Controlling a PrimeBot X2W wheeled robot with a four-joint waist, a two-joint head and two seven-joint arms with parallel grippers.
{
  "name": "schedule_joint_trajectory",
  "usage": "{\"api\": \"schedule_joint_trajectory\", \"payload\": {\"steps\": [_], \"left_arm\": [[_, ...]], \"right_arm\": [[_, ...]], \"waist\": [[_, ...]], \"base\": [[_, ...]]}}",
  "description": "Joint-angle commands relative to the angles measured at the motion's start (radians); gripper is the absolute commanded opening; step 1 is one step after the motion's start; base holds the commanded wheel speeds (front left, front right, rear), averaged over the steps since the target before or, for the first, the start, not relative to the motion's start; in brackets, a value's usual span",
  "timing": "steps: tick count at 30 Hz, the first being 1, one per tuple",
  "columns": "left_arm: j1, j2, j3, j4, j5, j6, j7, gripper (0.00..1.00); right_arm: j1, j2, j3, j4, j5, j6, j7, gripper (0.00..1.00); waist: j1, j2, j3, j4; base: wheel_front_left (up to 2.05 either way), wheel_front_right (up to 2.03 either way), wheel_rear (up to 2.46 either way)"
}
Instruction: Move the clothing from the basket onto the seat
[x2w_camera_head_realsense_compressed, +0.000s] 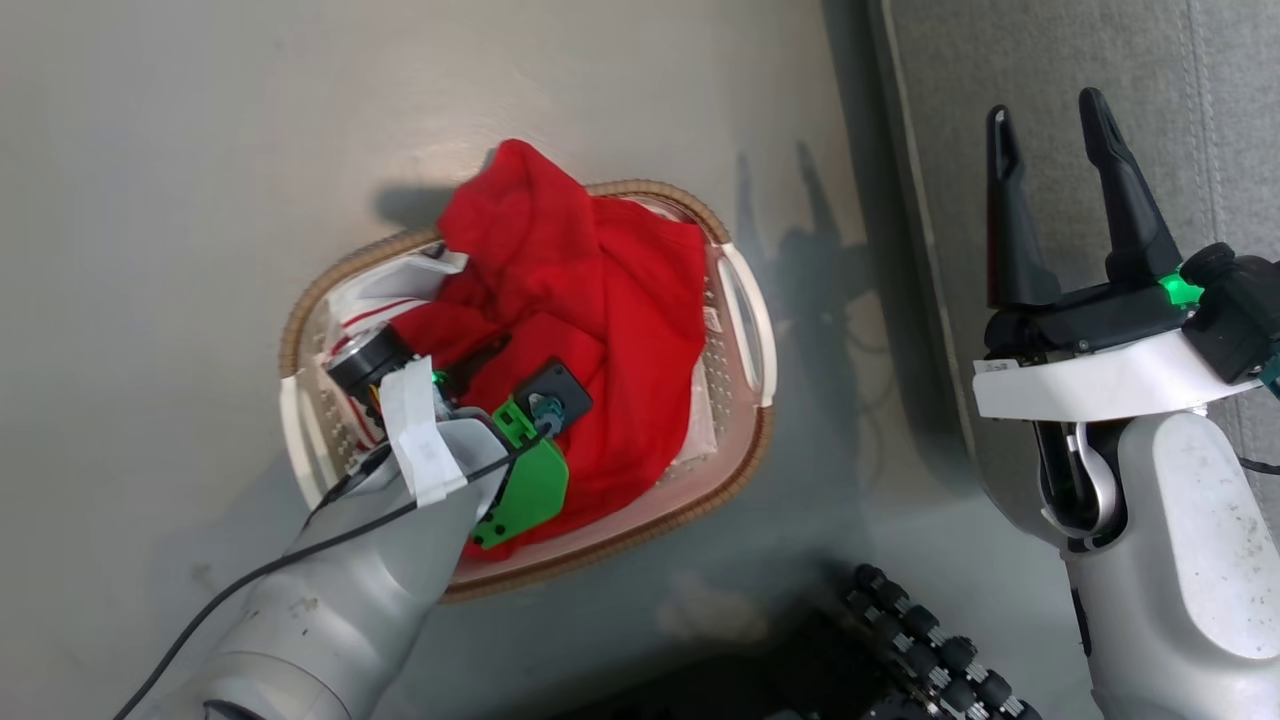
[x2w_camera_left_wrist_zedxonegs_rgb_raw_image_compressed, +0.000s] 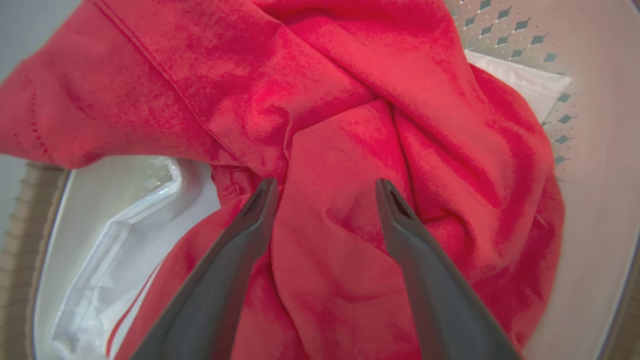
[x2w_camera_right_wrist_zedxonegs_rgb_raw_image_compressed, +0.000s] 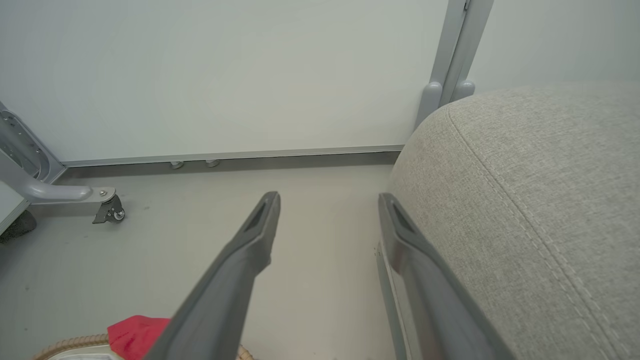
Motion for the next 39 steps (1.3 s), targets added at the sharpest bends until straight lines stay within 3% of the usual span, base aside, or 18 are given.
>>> {"api": "schedule_joint_trajectory", "payload": {"steps": [1,11,12,14,16,24,39], "left_arm": [[-0.022,0.009,-0.002,0.012,-0.006,0.017,0.018,1.0],[-0.039,0.008,-0.006,0.069,-0.048,0.107,0.168,1.0],[-0.035,0.008,-0.005,0.069,-0.055,0.106,0.171,0.95],[-0.022,0.008,-0.002,0.063,-0.069,0.103,0.171,0.44],[-0.009,0.008,-0.007,0.06,-0.081,0.099,0.174,0.0],[0.031,0.008,-0.011,0.042,-0.133,0.072,0.159,0.0],[0.099,0.007,0.019,-0.067,-0.283,0.011,-0.071,0.0]], "right_arm": [[-0.012,-0.002,0.006,-0.004,0.009,-0.001,-0.005,1.0],[-0.008,-0.002,0.04,-0.004,0.035,-0.001,-0.005,1.0],[-0.007,-0.002,0.041,-0.003,0.035,-0.001,-0.005,1.0],[-0.003,-0.002,0.043,-0.001,0.034,-0.001,-0.005,1.0],[0.001,-0.002,0.045,0.003,0.029,-0.001,-0.005,1.0],[0.009,-0.002,0.051,0.025,0.011,-0.001,-0.005,1.0],[0.098,-0.002,-0.019,0.096,-0.081,-0.001,-0.005,1.0]], "waist": [[-0.0002,0.0093,0.048,-0.05],[-0.0002,0.0093,0.056,-0.069],[-0.0002,0.0093,0.055,-0.07],[-0.0002,0.0093,0.051,-0.068],[-0.0002,0.0093,0.044,-0.064],[-0.0002,0.0093,-0.006,-0.04],[-0.0002,0.0093,-0.27,0.08]], "base": [[0.0,0.0,0.0],[0.0,0.0,0.0],[0.0,0.0,0.0],[0.0,0.0,0.0],[0.0,0.0,0.0],[0.0,0.0,0.0],[0.0,0.0,0.0]]}}
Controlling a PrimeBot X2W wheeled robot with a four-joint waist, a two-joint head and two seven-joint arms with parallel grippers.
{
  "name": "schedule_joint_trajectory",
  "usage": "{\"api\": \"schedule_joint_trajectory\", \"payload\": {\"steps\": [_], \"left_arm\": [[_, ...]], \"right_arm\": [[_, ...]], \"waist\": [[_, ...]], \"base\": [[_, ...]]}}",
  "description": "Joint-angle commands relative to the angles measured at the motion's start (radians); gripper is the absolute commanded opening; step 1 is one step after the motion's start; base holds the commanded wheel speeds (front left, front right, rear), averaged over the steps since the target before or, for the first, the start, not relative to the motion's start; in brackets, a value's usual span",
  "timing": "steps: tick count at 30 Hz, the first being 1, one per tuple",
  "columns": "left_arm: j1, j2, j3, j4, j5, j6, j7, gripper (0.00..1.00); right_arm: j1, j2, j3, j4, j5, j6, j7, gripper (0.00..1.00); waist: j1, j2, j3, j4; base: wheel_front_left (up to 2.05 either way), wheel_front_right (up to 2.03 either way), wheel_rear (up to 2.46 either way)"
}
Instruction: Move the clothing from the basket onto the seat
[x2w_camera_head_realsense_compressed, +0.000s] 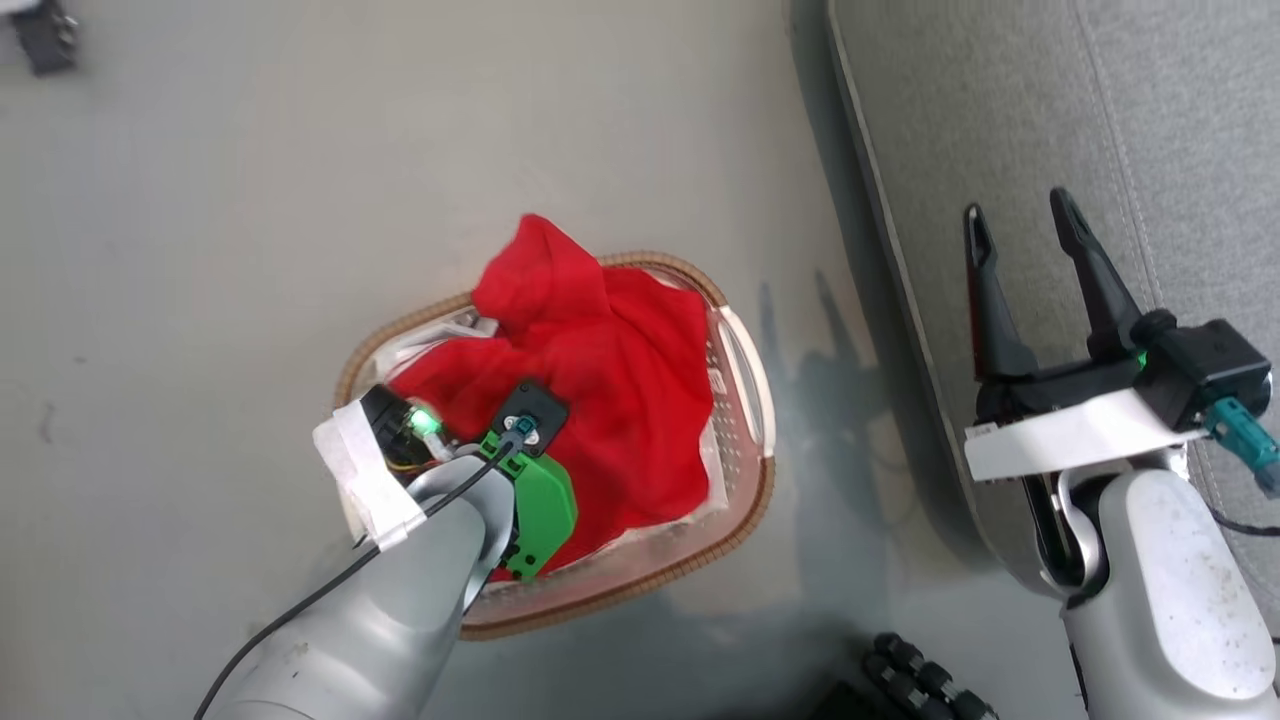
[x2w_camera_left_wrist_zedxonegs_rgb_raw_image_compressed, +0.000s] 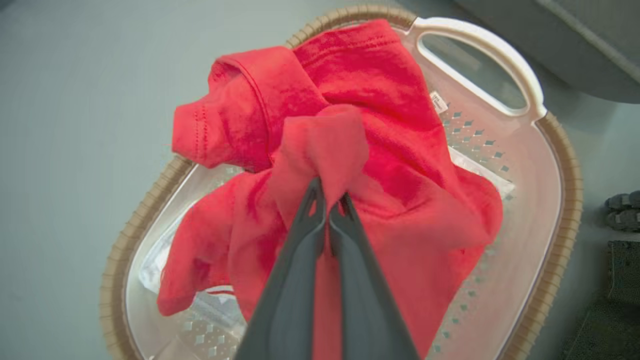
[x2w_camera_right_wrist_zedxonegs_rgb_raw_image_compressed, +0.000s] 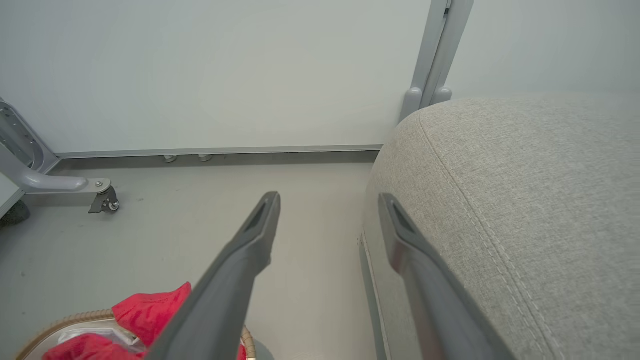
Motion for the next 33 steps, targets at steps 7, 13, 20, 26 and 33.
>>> {"api": "schedule_joint_trajectory", "payload": {"steps": [7,13,20,26,33], "left_arm": [[-0.015,0.004,-0.015,-0.092,-0.021,-0.019,-0.073,0.0],[-0.032,0.032,-0.031,-0.191,-0.01,-0.033,-0.085,0.0],[-0.088,0.103,-0.023,-0.334,-0.027,-0.042,-0.071,0.0],[-0.156,0.162,0.005,-0.451,-0.047,-0.041,0.0,0.0],[-0.24,0.199,0.044,-0.539,-0.065,-0.02,0.07,0.0]], "right_arm": [[0.089,-0.004,-0.024,0.031,-0.065,-0.001,-0.005,1.0],[0.158,-0.004,-0.027,0.054,-0.086,-0.001,-0.005,1.0],[0.211,-0.004,-0.004,0.068,-0.099,-0.001,-0.005,1.0],[0.233,-0.004,0.018,0.07,-0.105,-0.001,-0.005,1.0],[0.221,-0.004,0.064,0.071,-0.108,-0.001,-0.005,1.0]], "waist": [[0.0001,0.0093,-0.273,0.132],[0.0001,0.0093,-0.412,0.164],[0.0001,0.0093,-0.521,0.162],[0.0001,0.0093,-0.569,0.147],[0.0001,0.0093,-0.579,0.132]], "base": [[0.0,0.0,0.0],[0.0,0.0,0.0],[0.0,0.0,0.0],[0.0,0.0,0.0],[0.0,0.0,0.0]]}}
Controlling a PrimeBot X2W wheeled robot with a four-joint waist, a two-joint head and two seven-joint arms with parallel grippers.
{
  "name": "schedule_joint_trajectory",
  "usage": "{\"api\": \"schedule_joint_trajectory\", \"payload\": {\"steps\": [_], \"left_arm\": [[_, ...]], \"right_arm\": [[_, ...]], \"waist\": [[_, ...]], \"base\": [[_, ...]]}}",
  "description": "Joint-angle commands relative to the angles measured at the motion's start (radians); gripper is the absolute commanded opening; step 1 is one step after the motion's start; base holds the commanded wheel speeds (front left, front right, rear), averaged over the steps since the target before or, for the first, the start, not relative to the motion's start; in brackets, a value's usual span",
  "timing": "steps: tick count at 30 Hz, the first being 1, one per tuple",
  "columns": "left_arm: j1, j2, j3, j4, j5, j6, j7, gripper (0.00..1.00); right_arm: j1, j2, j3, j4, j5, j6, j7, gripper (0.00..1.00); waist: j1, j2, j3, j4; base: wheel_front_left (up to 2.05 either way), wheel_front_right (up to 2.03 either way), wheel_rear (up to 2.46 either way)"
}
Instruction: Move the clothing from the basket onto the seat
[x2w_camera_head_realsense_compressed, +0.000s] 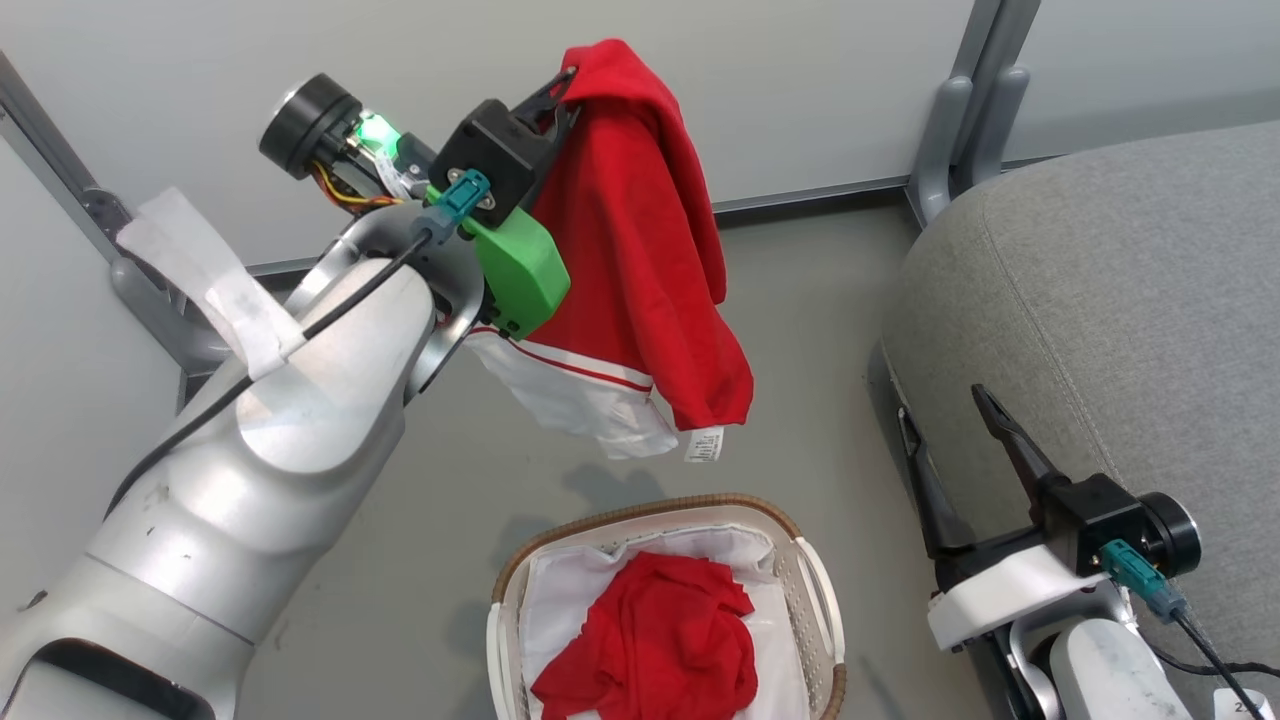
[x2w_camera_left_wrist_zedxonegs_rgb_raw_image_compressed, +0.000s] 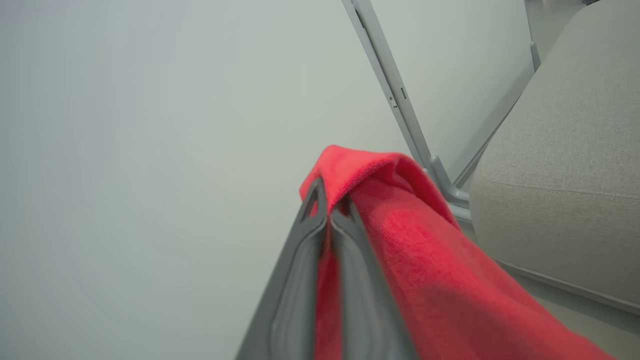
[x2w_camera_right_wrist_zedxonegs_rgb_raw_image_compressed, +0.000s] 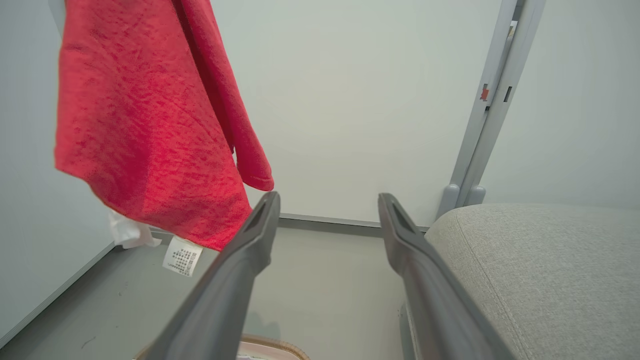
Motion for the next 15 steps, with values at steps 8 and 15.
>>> {"api": "schedule_joint_trajectory", "payload": {"steps": [8,15], "left_arm": [[-0.054,-0.019,0.014,-0.064,-0.021,0.035,0.036,0.0],[-0.093,-0.077,0.015,-0.085,-0.031,0.068,0.06,0.0]], "right_arm": [[-0.013,-0.004,0.093,0.015,-0.011,-0.001,-0.005,1.0],[-0.077,-0.004,0.214,0.055,-0.005,-0.001,-0.005,1.0]], "waist": [[0.0001,0.0093,-0.017,-0.001],[0.0001,0.0093,-0.036,0.016]], "base": [[0.0,0.0,0.0],[0.0,0.0,0.0]]}}
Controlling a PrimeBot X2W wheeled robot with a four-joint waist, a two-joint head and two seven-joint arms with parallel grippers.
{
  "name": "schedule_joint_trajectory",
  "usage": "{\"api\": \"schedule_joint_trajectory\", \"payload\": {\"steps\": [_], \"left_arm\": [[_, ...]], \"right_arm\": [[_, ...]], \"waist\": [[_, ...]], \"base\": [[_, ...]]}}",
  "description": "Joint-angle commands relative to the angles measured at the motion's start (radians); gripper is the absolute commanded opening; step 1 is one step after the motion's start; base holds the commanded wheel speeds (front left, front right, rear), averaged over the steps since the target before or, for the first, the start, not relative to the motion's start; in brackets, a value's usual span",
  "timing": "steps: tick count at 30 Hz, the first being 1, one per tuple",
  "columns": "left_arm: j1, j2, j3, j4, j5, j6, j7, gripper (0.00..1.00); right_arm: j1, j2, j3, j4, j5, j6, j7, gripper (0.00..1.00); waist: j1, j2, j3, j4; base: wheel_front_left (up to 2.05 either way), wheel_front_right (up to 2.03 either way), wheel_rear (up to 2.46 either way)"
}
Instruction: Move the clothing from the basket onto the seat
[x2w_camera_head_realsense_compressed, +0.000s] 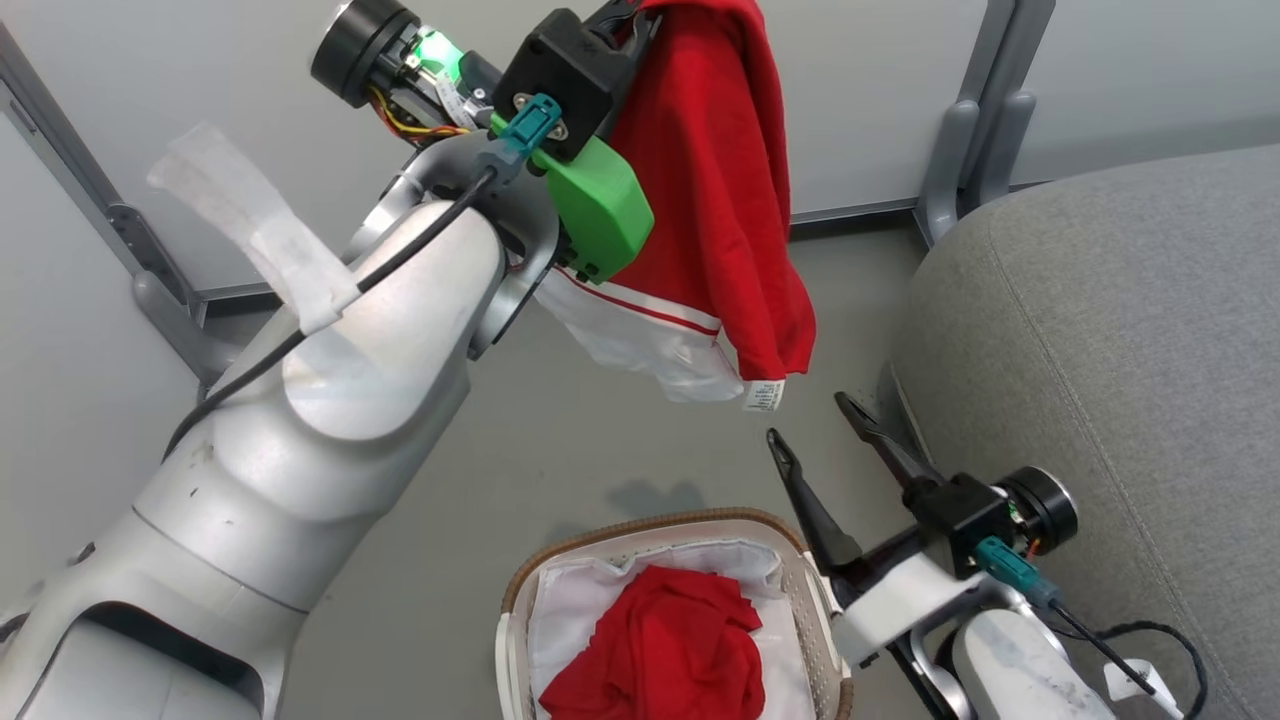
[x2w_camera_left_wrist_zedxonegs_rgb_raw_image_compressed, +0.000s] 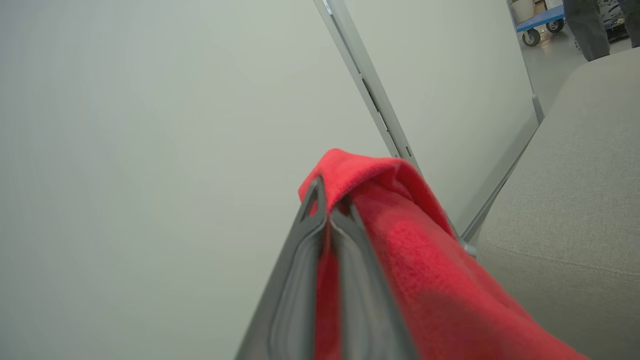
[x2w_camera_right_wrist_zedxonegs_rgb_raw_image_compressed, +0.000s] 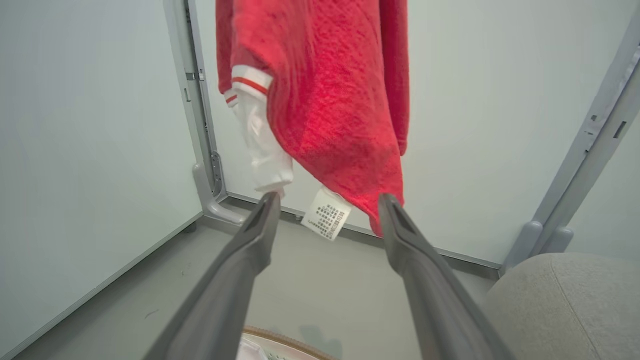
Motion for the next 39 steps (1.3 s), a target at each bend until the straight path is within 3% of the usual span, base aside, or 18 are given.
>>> {"api": "schedule_joint_trajectory", "payload": {"steps": [1,6,15,16,17,28,31,32,34,39], "left_arm": [[-0.021,-0.01,0.003,-0.005,-0.007,0.01,0.0,0.0],[-0.032,-0.036,-0.008,-0.002,-0.016,0.01,0.009,0.0],[0.008,-0.052,-0.035,-0.024,-0.034,0.001,0.014,0.0],[0.011,-0.053,-0.036,-0.027,-0.037,0.002,0.012,0.0],[0.019,-0.056,-0.036,-0.032,-0.044,0.002,0.009,0.0],[0.132,-0.041,-0.024,-0.026,-0.095,0.033,-0.027,0.0],[0.204,-0.043,-0.015,-0.005,-0.129,0.044,-0.062,0.4],[0.223,-0.041,-0.016,0.002,-0.133,0.044,-0.07,0.49],[0.273,-0.047,-0.009,0.014,-0.157,0.048,-0.103,1.0],[0.373,-0.05,0.007,0.037,-0.189,0.055,-0.18,1.0]], "right_arm": [[-0.024,-0.004,0.02,0.007,0.01,-0.001,-0.005,1.0],[-0.091,-0.004,0.076,0.007,0.038,-0.001,-0.005,1.0],[-0.17,-0.004,0.001,-0.021,0.016,-0.001,-0.005,1.0],[-0.175,-0.004,-0.003,-0.014,0.015,-0.001,-0.005,0.27],[-0.183,-0.004,-0.01,-0.004,0.015,-0.001,-0.005,0.03],[-0.217,-0.004,-0.048,0.029,0.016,-0.001,-0.005,0.0],[-0.22,-0.004,-0.059,0.027,0.022,-0.001,-0.005,0.0],[-0.221,-0.004,-0.062,0.027,0.023,-0.001,-0.005,0.0],[-0.222,-0.004,-0.072,0.023,0.025,-0.001,-0.005,0.0],[-0.219,-0.004,-0.095,0.016,0.018,-0.001,-0.005,0.0]], "waist": [[0.0001,0.0093,-0.005,0.003],[0.0001,0.0093,-0.009,0.009],[0.0001,0.0093,-0.007,0.029],[0.0001,0.0093,-0.007,0.031],[0.0001,0.0093,-0.007,0.033],[0.0001,0.0093,-0.006,0.037],[0.0001,0.0093,-0.006,0.036],[0.0001,0.0093,-0.006,0.035],[0.0001,0.0093,-0.005,0.035],[0.0001,0.0093,-0.003,0.035]], "base": [[0.0,0.0,0.0],[0.0,0.0,0.0],[0.0,0.0,0.0],[0.0,0.0,0.0],[0.0,0.0,0.0],[0.0,0.0,0.0],[0.0,0.0,0.0],[0.0,0.0,0.0],[0.0,0.0,0.0],[0.0,0.0,0.0]]}}
